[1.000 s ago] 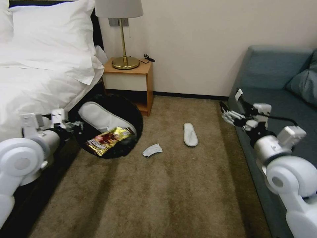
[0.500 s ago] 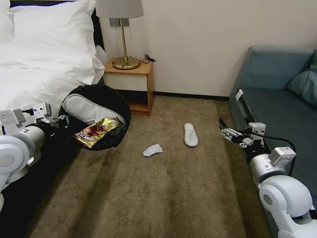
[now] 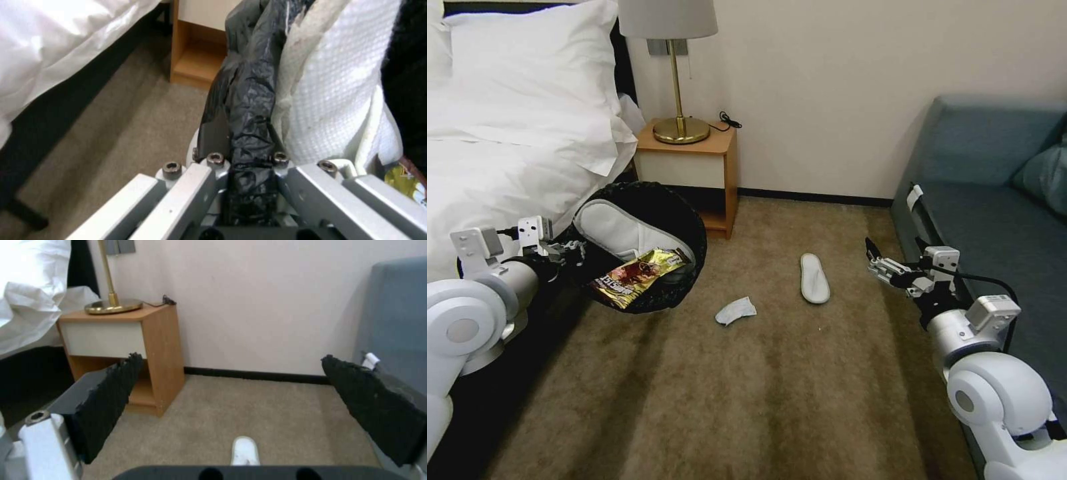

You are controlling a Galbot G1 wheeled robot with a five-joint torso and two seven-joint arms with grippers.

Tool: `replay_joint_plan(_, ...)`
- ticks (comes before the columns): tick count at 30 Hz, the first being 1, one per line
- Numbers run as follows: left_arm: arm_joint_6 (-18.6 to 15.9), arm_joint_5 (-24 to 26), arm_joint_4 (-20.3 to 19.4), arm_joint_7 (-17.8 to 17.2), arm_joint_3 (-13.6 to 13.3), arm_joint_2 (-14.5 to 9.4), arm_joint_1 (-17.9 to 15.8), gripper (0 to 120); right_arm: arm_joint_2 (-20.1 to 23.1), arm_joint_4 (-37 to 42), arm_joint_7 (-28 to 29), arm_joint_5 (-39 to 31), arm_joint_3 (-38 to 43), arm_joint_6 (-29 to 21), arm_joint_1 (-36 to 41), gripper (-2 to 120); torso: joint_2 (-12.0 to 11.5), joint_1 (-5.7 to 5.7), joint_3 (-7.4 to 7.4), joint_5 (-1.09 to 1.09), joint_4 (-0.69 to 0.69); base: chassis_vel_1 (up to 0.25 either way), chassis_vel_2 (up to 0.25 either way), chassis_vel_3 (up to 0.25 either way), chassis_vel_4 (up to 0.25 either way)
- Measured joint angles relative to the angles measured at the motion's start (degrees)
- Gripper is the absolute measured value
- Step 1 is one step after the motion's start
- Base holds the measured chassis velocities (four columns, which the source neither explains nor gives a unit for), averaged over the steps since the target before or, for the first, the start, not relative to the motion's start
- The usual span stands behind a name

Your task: Pick up the trash bin, then pick up the garbage on the floor and place it into the trash bin.

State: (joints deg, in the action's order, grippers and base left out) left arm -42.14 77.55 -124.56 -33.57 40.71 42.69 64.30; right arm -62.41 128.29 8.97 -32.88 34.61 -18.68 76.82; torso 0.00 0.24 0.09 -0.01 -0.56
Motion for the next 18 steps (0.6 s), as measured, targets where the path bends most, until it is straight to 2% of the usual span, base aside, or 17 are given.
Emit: replay_joint_plan(18,0.0,-0.1,-0.2,0.0,-0.6,0.0,0.2,3,-0.6,-0.7,0.0,0.0,-1.8,-0.1,-1.1,100,0.0,-0.01,-0.02,0.01,0.0,-0.137,0.144,0.138,-0.139)
